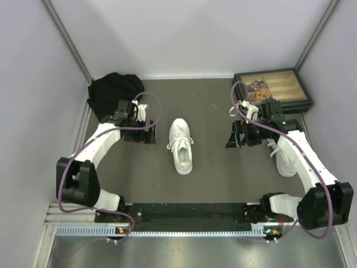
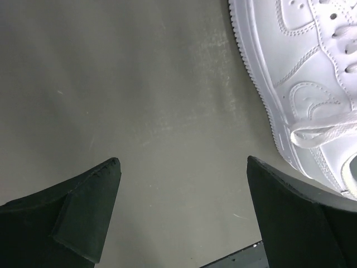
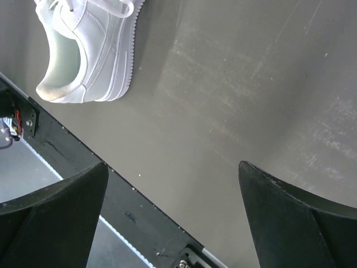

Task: Tie the shoes

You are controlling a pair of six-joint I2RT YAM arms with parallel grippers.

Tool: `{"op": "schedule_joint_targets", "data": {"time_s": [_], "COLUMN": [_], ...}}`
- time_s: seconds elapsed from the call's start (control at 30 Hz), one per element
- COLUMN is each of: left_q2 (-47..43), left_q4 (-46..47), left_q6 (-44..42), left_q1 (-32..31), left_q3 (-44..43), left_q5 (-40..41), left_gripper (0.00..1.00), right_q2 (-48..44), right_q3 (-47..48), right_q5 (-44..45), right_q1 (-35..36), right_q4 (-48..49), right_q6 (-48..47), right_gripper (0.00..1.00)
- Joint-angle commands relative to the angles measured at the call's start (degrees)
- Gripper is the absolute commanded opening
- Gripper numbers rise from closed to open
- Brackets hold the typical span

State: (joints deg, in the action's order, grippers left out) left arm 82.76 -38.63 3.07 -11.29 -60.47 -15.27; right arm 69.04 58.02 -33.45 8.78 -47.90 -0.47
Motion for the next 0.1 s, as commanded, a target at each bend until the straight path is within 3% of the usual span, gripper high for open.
{"op": "schedule_joint_targets", "data": {"time_s": [0.0, 0.07], "left_q2": [-6.02, -7.00], "left_q4": [3.47, 4.00], "left_q6": [2.55, 2.82], "left_q1": [0.21, 0.21], "left_q3": [2.63, 2.99], "left_q5": [1.73, 1.91], "left_gripper": [0.98, 0.98], "right_q2": [-0.57, 0.13], "right_q3": [-1.06, -0.72], "right_q5": [1.02, 0.41], "right_q1": [0.19, 0.28], "right_q4": [2.28, 2.46], "right_q6": [1.96, 2.14], "right_gripper": [0.99, 0.99]}}
